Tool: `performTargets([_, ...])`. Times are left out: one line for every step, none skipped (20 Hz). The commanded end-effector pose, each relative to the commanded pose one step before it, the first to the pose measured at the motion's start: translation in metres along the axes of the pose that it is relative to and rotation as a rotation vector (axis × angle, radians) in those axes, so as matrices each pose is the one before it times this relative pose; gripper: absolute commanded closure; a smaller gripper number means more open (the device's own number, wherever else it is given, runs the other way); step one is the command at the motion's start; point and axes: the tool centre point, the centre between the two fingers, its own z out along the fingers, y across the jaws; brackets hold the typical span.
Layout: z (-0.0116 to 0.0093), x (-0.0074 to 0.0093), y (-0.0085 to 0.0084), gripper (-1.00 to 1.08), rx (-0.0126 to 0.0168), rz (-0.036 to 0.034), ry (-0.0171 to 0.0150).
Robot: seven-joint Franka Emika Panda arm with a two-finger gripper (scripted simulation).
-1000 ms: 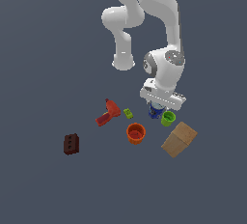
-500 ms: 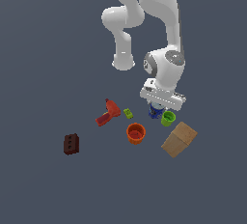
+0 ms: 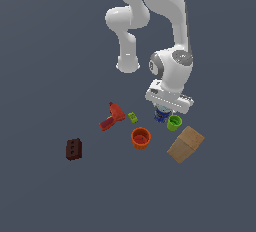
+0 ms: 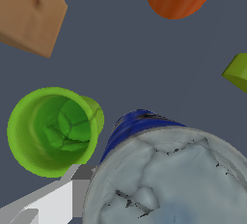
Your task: Pick up a designated object from a clutter of objects.
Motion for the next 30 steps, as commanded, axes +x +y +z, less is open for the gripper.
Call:
performTargets([-0.01023, 0.00317, -0.00214, 1.08, 0.00328, -0.00019, 0.00248])
performTargets([-0.00455, 0.00114, -0.00054, 1.08, 0.00000, 0.00000, 0.00000])
performTargets([-0.00502, 0.00126, -0.00061, 1.08, 0.00000, 0.00000, 0.00000])
performTargets([-0.00548, 0.00137, -0.00067, 1.08, 0.00000, 0.00000, 0.00000])
performTargets([-0.00581, 0.00148, -0.00078, 1.08, 0.00018, -0.00022, -0.00063])
performTargets([-0.00642, 0.00160, -0.00079, 1.08, 0.00000, 0.00000, 0.00000])
performTargets([-0.00688, 0.00172, -0.00085, 1.08, 0.00000, 0.00000, 0.00000])
performTargets([-0.00722, 0.00184, -0.00096, 1.08, 0.00021, -0.00020, -0.00063])
performTargets([-0.00782, 0.00196, -0.00098, 1.08, 0.00000, 0.00000, 0.00000])
performTargets([-0.00829, 0.00208, -0.00104, 1.08, 0.00000, 0.00000, 0.00000])
performTargets([-0.00857, 0.00224, -0.00115, 1.08, 0.00029, -0.00026, -0.00090])
performTargets([-0.00921, 0.00232, -0.00116, 1.08, 0.00000, 0.00000, 0.00000])
performTargets([-0.00939, 0.00238, -0.00119, 1.08, 0.00000, 0.00000, 0.00000])
performTargets([-0.00940, 0.00239, -0.00119, 1.08, 0.00000, 0.00000, 0.00000])
performTargets([-0.00921, 0.00249, -0.00122, 1.08, 0.00009, -0.00012, -0.00067])
performTargets([-0.00943, 0.00243, -0.00120, 1.08, 0.00000, 0.00000, 0.00000])
performTargets([-0.00944, 0.00245, -0.00120, 1.08, 0.00000, 0.00000, 0.00000])
performTargets([-0.00946, 0.00247, -0.00121, 1.08, 0.00000, 0.00000, 0.00000])
performTargets([-0.00915, 0.00267, -0.00125, 1.08, -0.00025, 0.00008, -0.00064])
performTargets([-0.00950, 0.00251, -0.00123, 1.08, 0.00000, 0.00000, 0.00000])
performTargets([-0.00951, 0.00254, -0.00124, 1.08, 0.00000, 0.00000, 0.00000])
performTargets([-0.00953, 0.00256, -0.00125, 1.08, 0.00000, 0.00000, 0.00000])
performTargets([-0.00954, 0.00259, -0.00126, 1.08, 0.00000, 0.00000, 0.00000])
performTargets([-0.00932, 0.00277, -0.00129, 1.08, -0.00058, 0.00038, -0.00002])
performTargets([-0.00956, 0.00264, -0.00129, 1.08, 0.00000, 0.00000, 0.00000])
performTargets([-0.00957, 0.00266, -0.00130, 1.08, 0.00000, 0.00000, 0.00000])
performTargets([-0.00928, 0.00289, -0.00134, 1.08, -0.00078, 0.00058, 0.00008])
performTargets([-0.00955, 0.00270, -0.00134, 1.08, 0.00000, 0.00000, 0.00000])
performTargets([-0.00935, 0.00267, -0.00133, 1.08, 0.00000, 0.00000, 0.00000])
performTargets([-0.00887, 0.00274, -0.00130, 1.08, -0.00052, 0.00044, 0.00012])
